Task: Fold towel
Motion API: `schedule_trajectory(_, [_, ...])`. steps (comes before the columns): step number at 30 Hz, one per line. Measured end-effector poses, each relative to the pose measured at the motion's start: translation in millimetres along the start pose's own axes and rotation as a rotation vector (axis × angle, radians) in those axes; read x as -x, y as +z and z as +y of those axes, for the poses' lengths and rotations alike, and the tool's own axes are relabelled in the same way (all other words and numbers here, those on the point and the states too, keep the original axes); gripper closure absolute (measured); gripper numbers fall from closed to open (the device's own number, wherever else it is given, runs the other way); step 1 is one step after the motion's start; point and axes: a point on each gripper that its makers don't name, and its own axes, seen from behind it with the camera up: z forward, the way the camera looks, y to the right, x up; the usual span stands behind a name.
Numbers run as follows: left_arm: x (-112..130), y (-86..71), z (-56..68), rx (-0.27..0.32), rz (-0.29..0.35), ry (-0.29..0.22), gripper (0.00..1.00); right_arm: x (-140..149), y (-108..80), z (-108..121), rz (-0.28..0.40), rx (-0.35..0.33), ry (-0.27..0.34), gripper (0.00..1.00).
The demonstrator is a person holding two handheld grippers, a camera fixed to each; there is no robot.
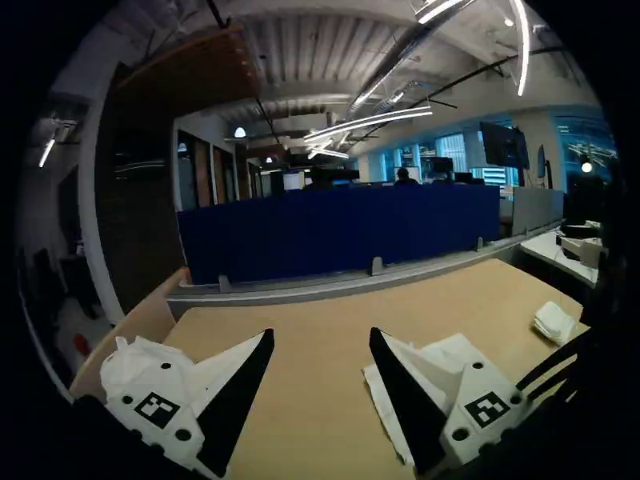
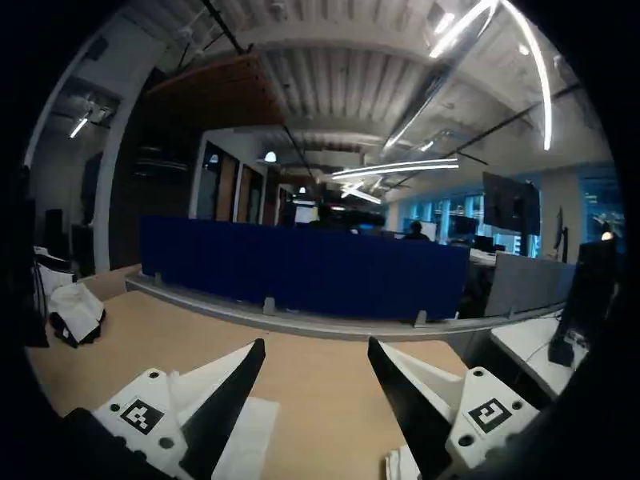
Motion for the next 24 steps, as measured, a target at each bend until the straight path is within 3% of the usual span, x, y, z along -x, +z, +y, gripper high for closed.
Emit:
schedule_trajectory(9, [25, -2.0, 50.0, 0.204, -0.137, 0.055, 0.12, 25, 24.2, -60, -0.140, -0.142, -0.055, 0.00])
schedule_trajectory(15, [45, -2.6, 66.5, 0.249, -0.182, 0.081, 0.12, 44, 24.3, -80, -0.194, -0.196, -0.104, 0.00])
schedule_trajectory(24, [81, 0.7, 86.7, 0.309, -0.252, 0.080, 0.12, 89, 23.5, -102, -0.285, -0.273, -0.150, 0.00])
